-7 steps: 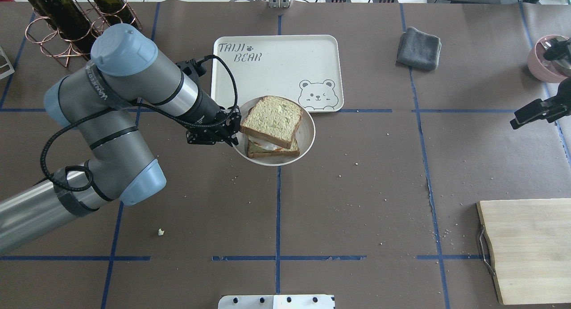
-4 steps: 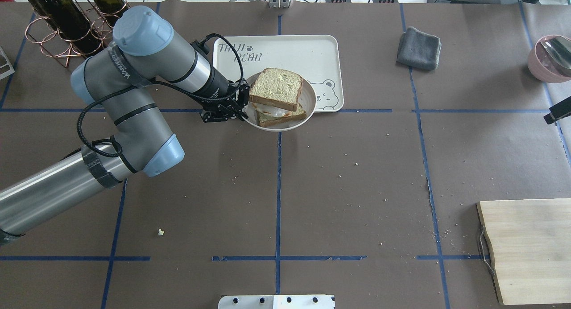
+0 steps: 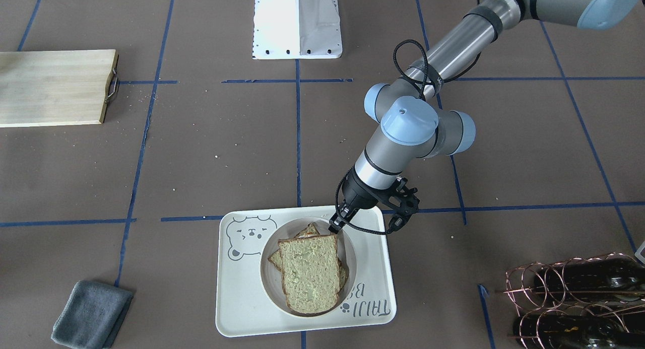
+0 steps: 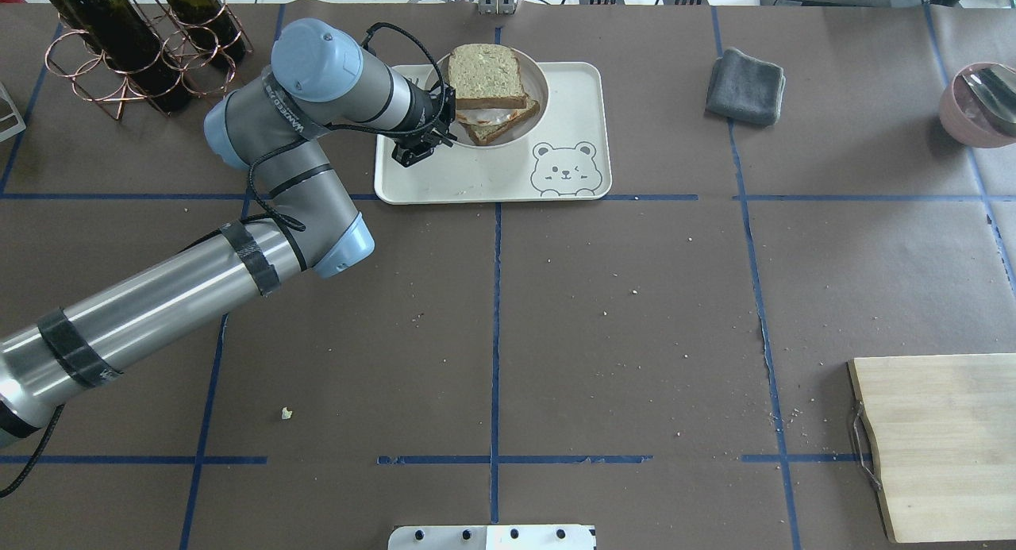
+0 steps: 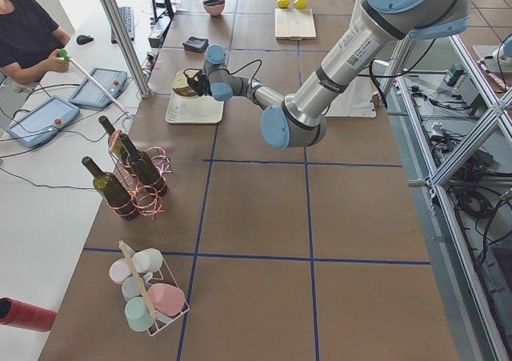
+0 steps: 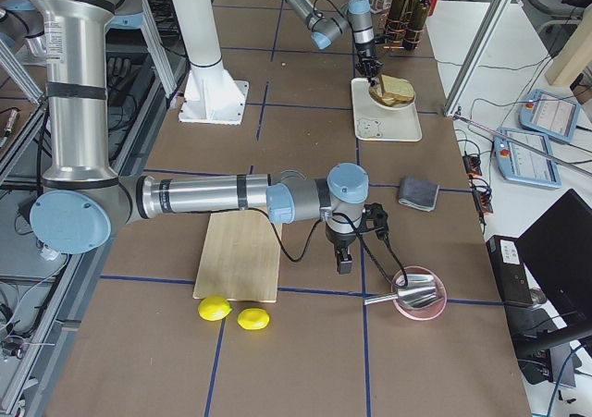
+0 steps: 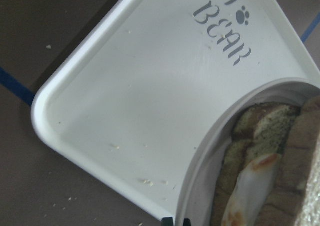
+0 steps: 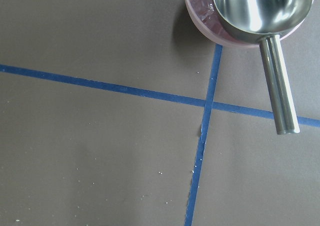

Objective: Make sandwich and place on tray
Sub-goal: 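Release the plate with the left gripper and pull back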

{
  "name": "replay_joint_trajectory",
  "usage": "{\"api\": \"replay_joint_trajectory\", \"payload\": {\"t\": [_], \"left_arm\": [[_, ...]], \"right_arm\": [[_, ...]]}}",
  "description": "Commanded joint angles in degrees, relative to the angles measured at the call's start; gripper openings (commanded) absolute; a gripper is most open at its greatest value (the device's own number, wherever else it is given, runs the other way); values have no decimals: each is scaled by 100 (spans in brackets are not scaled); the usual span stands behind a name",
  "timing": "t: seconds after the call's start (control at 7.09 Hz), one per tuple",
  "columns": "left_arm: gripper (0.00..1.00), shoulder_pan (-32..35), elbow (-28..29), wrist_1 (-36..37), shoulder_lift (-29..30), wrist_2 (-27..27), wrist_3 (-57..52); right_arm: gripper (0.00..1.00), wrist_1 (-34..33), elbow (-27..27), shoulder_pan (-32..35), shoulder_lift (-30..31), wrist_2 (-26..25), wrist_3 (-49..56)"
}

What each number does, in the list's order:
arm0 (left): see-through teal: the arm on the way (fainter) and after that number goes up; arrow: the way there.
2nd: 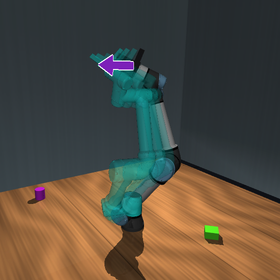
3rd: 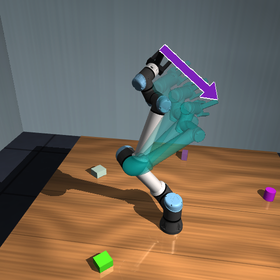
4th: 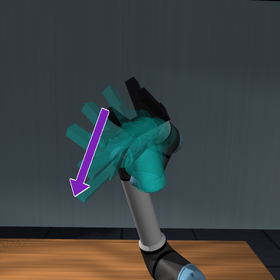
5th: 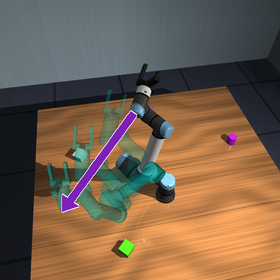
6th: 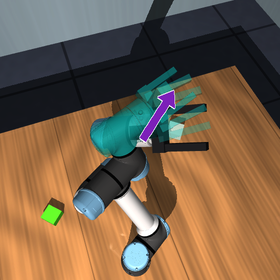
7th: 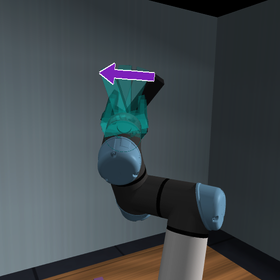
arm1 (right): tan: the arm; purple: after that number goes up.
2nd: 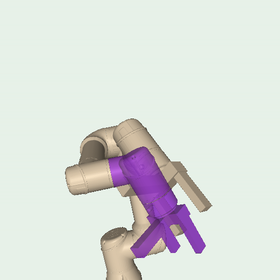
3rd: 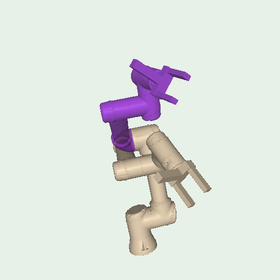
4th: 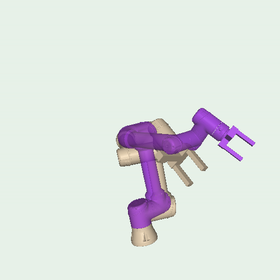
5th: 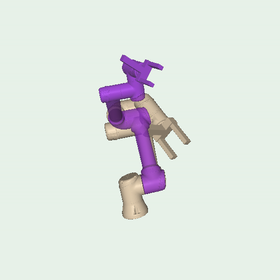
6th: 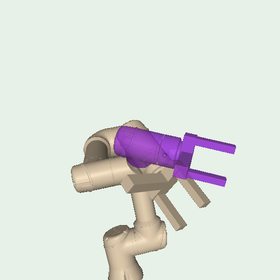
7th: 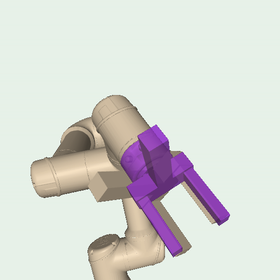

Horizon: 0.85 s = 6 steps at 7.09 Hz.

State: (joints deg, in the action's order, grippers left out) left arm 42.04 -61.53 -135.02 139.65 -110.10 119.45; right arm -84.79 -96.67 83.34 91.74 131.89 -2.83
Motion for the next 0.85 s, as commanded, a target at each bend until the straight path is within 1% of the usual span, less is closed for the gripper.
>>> {"api": "replay_joint_trajectory", "payload": {"t": [0.0,0.14,0.28,0.42,0.56,0.71], "left_arm": [[0,-222,220,-182,62,294,-1],[42,-231,220,-182,62,287,-79],[81,-196,177,-156,53,278,-350],[100,-126,168,-138,36,278,-431],[100,-21,-145,-8,-112,261,-458],[100,67,-732,490,-384,252,-858]], "right_arm": [[100,7,-45,68,11,-5,2],[100,7,-62,77,11,12,-15],[100,-2,-54,77,2,12,-16],[100,-2,-54,94,11,12,-16],[100,-20,-54,112,2,12,-16],[100,-28,-45,112,2,12,-16]]}}
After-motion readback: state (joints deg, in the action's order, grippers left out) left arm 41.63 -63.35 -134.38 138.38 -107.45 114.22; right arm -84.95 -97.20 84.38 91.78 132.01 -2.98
